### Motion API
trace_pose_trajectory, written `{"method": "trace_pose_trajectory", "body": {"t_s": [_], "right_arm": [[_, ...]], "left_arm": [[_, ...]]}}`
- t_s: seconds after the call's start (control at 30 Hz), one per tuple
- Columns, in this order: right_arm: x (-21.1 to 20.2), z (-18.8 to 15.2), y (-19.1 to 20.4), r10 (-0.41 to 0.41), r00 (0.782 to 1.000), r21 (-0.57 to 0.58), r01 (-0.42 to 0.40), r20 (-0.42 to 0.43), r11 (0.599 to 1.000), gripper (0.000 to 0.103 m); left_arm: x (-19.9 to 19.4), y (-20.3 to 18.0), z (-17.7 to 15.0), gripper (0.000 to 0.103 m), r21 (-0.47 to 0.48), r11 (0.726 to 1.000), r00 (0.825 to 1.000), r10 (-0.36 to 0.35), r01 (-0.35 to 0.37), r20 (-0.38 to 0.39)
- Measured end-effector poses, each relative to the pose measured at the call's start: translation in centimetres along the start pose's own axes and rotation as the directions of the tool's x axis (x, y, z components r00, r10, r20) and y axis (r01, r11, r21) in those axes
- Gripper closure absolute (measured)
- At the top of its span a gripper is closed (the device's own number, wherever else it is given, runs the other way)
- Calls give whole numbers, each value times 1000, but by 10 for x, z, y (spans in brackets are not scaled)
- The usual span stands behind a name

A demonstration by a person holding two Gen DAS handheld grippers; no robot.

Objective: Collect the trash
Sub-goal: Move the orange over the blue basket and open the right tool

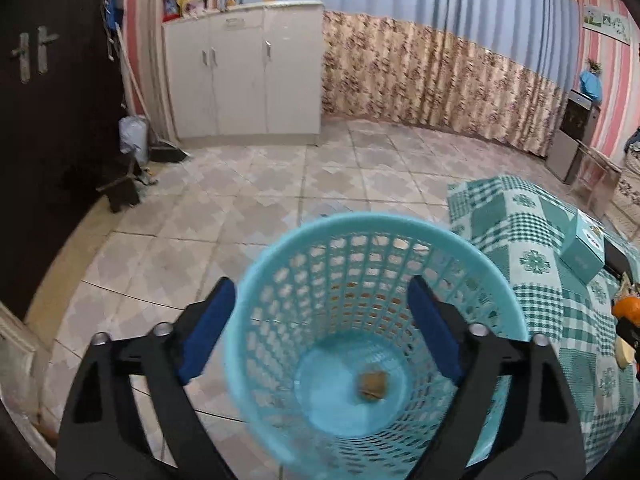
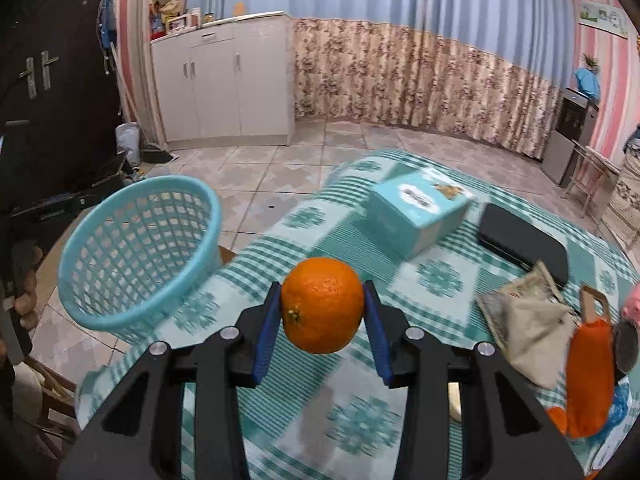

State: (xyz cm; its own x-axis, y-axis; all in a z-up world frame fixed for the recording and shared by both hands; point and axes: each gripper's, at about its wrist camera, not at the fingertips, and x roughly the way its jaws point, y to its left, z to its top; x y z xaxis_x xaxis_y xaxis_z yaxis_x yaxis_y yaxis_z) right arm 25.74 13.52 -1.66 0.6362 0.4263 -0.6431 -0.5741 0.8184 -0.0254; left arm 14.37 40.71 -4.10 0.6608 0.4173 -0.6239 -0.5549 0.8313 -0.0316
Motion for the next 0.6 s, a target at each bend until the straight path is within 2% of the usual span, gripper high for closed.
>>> {"method": "trace_pose_trajectory", "body": {"t_s": [0.1, 0.23, 0.37, 0.6], "right_arm": [[9, 14, 21, 37, 999, -24, -37, 7, 999, 63], [26, 28, 55, 91, 996, -62, -90, 2, 994, 63], [49, 32, 83, 135, 990, -88, -138, -42, 986, 63], [77, 36, 116, 170, 980, -132, -182, -101, 974, 62]], "left_arm": [[-14, 12, -5, 8, -20, 999, 999, 35, -35, 25], [-21, 24, -12, 8, -10, 996, 996, 84, -84, 22], [-21, 41, -15, 8, -68, 996, 998, 61, -61, 9], [-14, 53, -23, 8, -108, 991, 997, 78, -79, -9]]}}
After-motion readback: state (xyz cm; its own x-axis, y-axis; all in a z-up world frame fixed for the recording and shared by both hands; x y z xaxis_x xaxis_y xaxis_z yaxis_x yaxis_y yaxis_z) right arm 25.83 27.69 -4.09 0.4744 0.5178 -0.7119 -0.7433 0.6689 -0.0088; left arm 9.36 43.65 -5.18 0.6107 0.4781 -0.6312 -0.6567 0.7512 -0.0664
